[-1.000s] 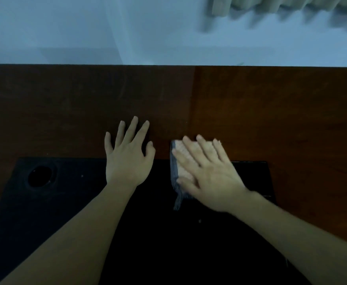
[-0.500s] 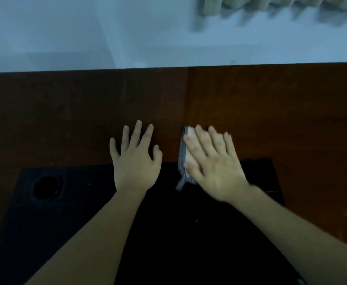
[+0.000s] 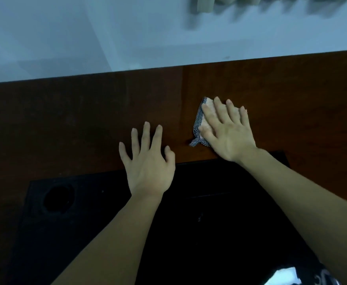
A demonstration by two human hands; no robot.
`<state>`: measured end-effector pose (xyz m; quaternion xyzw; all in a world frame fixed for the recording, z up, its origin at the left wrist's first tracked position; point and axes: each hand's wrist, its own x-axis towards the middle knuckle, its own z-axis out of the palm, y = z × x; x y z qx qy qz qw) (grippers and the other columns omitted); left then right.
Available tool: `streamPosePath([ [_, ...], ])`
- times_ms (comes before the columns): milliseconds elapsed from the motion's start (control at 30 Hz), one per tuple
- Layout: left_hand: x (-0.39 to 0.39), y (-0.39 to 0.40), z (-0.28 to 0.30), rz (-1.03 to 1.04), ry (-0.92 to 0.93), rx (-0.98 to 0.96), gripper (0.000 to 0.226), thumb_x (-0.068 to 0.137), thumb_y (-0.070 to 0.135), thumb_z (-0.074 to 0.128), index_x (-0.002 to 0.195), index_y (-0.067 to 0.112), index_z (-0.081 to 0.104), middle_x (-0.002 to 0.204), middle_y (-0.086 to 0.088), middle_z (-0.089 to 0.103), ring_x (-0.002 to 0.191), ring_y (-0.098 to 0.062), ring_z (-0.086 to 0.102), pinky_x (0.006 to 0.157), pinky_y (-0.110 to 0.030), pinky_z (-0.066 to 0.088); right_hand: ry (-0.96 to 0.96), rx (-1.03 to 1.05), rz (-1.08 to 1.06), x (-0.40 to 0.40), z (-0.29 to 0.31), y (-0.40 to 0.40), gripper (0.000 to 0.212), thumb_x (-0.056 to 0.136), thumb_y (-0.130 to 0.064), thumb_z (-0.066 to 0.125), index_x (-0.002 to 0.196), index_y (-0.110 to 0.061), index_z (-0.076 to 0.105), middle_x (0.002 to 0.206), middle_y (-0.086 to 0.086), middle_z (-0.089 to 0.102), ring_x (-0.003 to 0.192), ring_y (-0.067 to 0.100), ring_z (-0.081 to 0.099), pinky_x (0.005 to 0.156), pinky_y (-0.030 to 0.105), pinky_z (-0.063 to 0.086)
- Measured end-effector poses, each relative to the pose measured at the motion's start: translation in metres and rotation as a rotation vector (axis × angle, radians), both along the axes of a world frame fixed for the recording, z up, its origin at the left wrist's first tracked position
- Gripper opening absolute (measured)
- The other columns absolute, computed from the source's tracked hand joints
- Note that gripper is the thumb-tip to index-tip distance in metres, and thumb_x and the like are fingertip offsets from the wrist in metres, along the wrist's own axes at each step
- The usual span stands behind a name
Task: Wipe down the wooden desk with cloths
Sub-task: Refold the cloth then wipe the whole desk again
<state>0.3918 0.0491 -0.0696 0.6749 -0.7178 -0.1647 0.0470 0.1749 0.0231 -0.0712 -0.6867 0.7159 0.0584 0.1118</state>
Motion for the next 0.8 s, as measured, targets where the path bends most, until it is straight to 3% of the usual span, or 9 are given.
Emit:
streamPosePath([
  [333,-0.001,0.003,-0.005,0.009,-0.019,-0.039,0.061,0.103,0.046,0.022,0.161,0.036,0.009,0.171,0.005,-0.001,0.157,-0.025,-0.01,0.124,-0.059,-0.004,-0.055,0.034,0.192,0.01,0.0,0.113,0.067,0.101,-0.069,0.004,0.16,-0.04,-0.005,0.17,-0.001,-0.007,0.156,0.026,-0.012,0.124,0.053,-0.007],
  [533,-0.001,0.002,-0.008,0.006,-0.025,-0.039,0.059,0.104,0.046,0.023,0.161,0.037,0.01,0.171,0.005,-0.001,0.157,-0.024,-0.01,0.124,-0.059,-0.004,0.012,0.008,0.146,-0.011,0.001,0.056,0.073,0.089,-0.072,-0.009,0.156,-0.043,-0.018,0.168,-0.004,-0.018,0.155,0.025,-0.018,0.124,0.05,-0.011],
  [667,-0.002,0.001,-0.007,0.016,-0.026,-0.029,0.058,0.105,0.046,0.025,0.161,0.039,0.011,0.171,0.006,0.0,0.157,-0.023,-0.009,0.123,-0.058,-0.005,0.012,-0.013,0.03,-0.023,-0.003,0.003,0.071,0.096,-0.068,0.002,0.16,-0.04,-0.008,0.17,-0.001,-0.012,0.156,0.027,-0.012,0.124,0.051,-0.01],
  [800,-0.004,0.002,-0.002,0.02,-0.019,-0.008,0.058,0.106,0.046,0.025,0.161,0.039,0.01,0.171,0.008,-0.001,0.157,-0.021,-0.01,0.124,-0.057,-0.005,0.011,-0.011,0.013,-0.02,0.001,0.01,0.065,0.102,-0.061,0.007,0.161,-0.036,-0.008,0.17,0.002,-0.012,0.155,0.03,-0.012,0.123,0.053,-0.01],
])
